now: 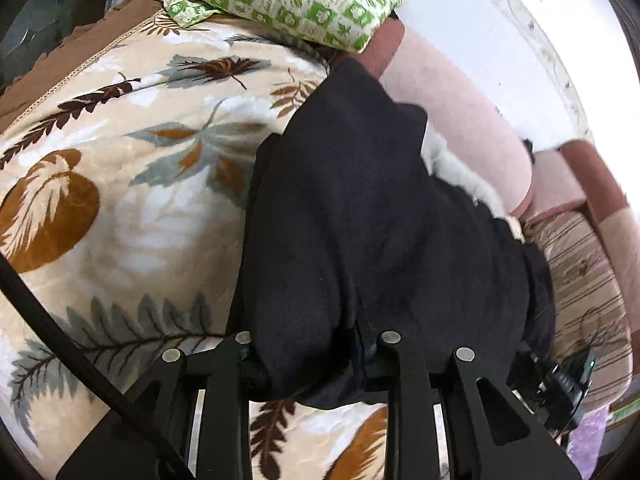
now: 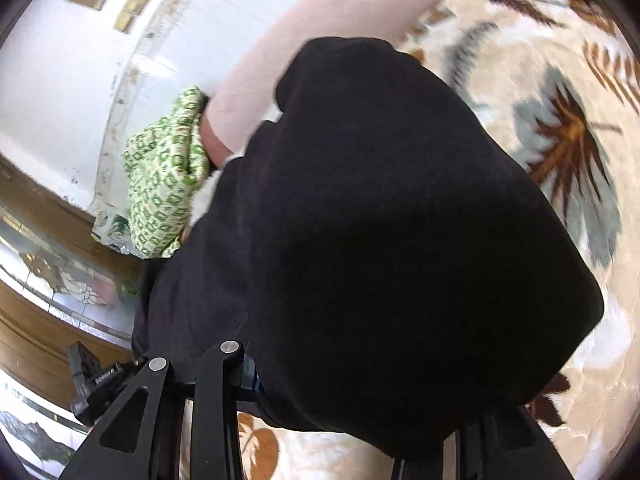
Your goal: Fold large clothes
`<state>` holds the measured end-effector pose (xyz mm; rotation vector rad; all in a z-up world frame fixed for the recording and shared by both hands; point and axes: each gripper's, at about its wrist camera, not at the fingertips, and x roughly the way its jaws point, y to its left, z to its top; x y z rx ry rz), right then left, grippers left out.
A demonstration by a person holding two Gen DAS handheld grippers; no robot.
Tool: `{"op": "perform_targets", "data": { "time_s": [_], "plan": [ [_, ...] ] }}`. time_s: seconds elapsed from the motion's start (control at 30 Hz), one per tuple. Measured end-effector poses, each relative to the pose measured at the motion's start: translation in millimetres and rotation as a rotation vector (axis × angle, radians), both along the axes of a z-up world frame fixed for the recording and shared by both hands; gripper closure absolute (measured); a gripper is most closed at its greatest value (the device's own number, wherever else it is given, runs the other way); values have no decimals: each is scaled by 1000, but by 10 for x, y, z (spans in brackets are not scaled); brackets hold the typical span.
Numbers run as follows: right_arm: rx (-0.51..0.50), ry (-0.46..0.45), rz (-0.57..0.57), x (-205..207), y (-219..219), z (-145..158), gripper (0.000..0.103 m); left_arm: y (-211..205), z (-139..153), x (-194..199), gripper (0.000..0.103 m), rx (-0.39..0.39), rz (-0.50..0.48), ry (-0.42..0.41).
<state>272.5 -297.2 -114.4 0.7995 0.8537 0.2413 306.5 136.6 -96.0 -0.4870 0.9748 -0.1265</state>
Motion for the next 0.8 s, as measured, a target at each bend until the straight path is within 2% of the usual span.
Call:
{"op": "perform_targets", "data": {
  "time_s": [0.1,0.17,0.27,0.3,0.33,0.4,0.5,0.57,0.6,0.7,0.77,0.8],
  "plan": [
    [15,23,-1,34,-35,-61,56,51,-46,1,72,-9,24,14],
    [27,40,-22,41,-44,-74,45,87,-42,26,69,-24,29,22],
    [33,63,-63,19,-129,-39,40,181,14,40,65,-80,35,20],
    [46,67,-82,-23,-189,-25,40,225,42,32,59,-89,52,13],
    [62,72,-98,-52,-237,-14,39,293,85,12,52,-83,85,1],
    [117,89,-144,-151,-366,-30,37,386,136,4,48,-67,131,-21],
    [190,110,-221,-263,-515,-80,35,514,242,-38,46,-25,209,-66],
    [202,123,-297,-362,-591,-78,34,514,324,-42,45,16,235,-97],
    [177,123,-352,-434,-628,-43,32,493,355,-30,45,35,236,-106],
    [-32,49,-554,-664,-655,260,30,297,455,76,44,118,220,-141],
    [-187,-66,-597,-700,-540,534,30,182,467,181,43,138,205,-149],
    [-240,-109,-575,-649,-453,624,30,82,462,282,43,138,184,-143]
  ]
}}
